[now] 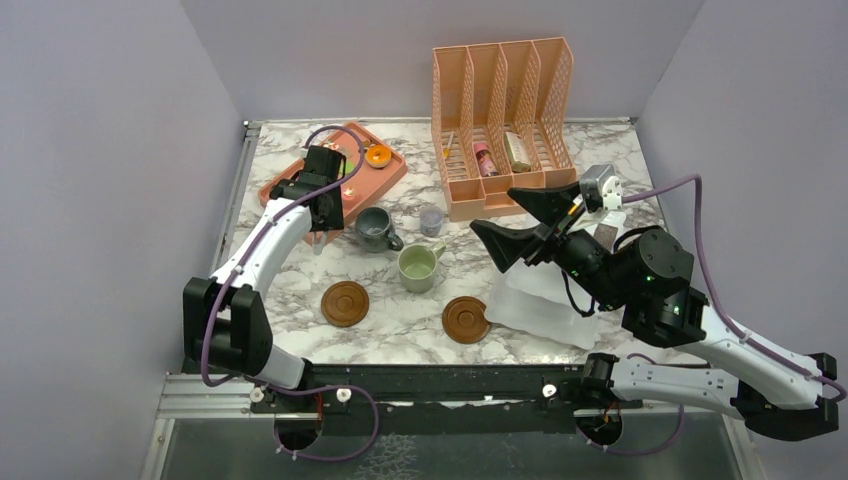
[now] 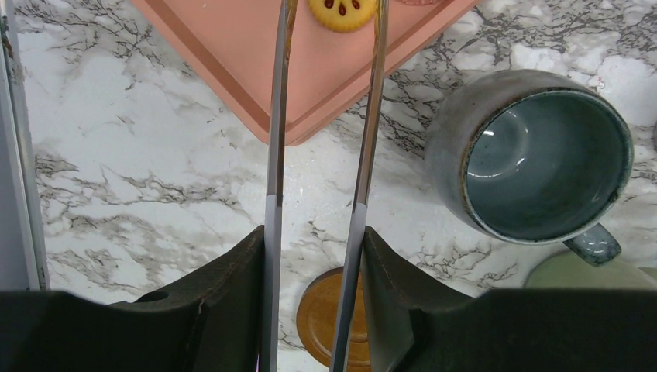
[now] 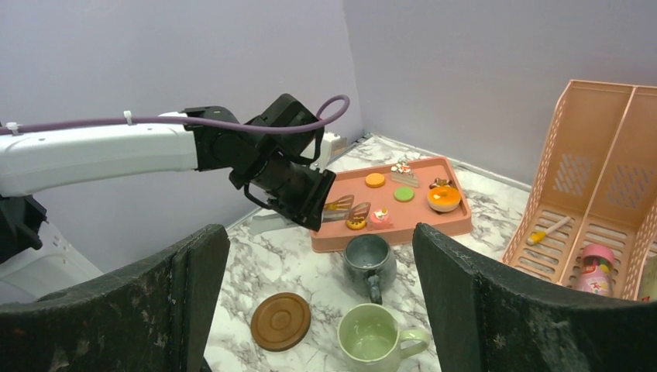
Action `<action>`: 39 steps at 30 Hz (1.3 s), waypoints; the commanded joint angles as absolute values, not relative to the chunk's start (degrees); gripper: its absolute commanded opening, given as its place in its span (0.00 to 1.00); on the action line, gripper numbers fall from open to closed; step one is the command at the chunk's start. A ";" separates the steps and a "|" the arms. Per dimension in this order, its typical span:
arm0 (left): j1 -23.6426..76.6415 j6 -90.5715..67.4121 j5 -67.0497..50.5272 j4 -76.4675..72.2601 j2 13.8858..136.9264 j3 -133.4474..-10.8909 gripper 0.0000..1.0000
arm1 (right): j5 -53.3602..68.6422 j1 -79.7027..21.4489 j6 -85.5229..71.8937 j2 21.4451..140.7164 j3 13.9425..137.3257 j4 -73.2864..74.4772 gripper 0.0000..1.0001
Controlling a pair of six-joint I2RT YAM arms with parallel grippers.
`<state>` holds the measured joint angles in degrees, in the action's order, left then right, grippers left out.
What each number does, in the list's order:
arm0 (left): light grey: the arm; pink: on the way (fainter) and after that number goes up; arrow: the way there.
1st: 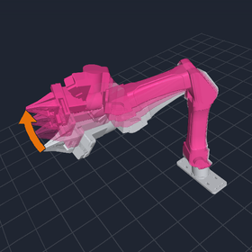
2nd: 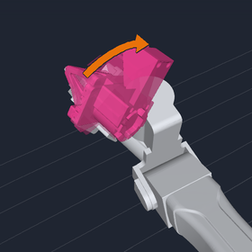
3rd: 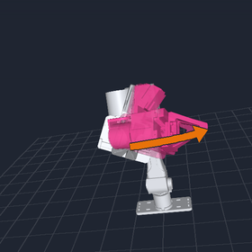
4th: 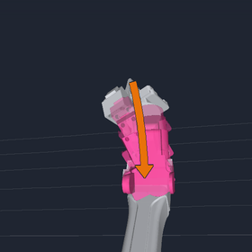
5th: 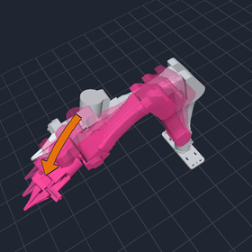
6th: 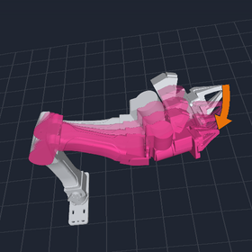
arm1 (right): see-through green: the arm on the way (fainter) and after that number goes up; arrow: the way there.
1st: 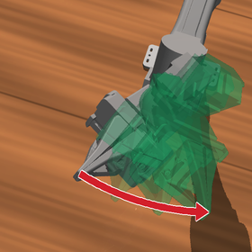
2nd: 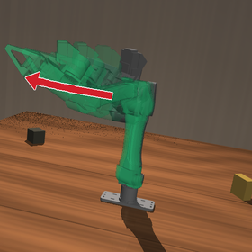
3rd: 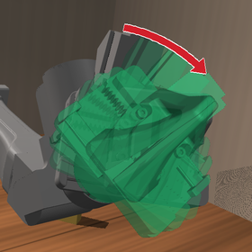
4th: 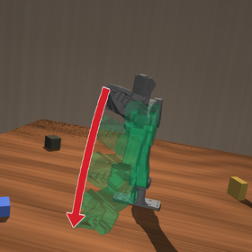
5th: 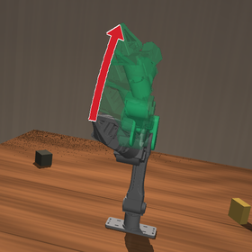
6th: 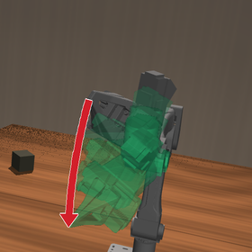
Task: Serve the afternoon tea
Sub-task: Pick up the desert from the tray.
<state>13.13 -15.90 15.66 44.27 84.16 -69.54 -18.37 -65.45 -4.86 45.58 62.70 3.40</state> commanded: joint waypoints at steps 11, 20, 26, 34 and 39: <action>12.66 -14.78 12.88 43.17 85.97 -68.99 0.45 | -19.04 -65.39 -4.08 44.99 62.06 1.00 0.94; 12.51 -14.64 16.73 45.36 85.43 -69.76 0.46 | -18.37 -65.39 -3.90 44.98 62.40 0.99 0.94; 12.14 -14.55 15.00 45.79 85.06 -70.22 0.46 | -18.52 -65.39 -4.11 44.67 62.21 1.07 0.94; 11.75 -14.00 15.60 45.73 86.05 -70.31 0.46 | -18.53 -65.39 -4.30 44.68 62.64 1.49 0.94; 11.54 -13.97 15.48 45.77 85.84 -70.60 0.48 | -18.37 -65.39 -4.31 44.48 62.60 1.49 0.94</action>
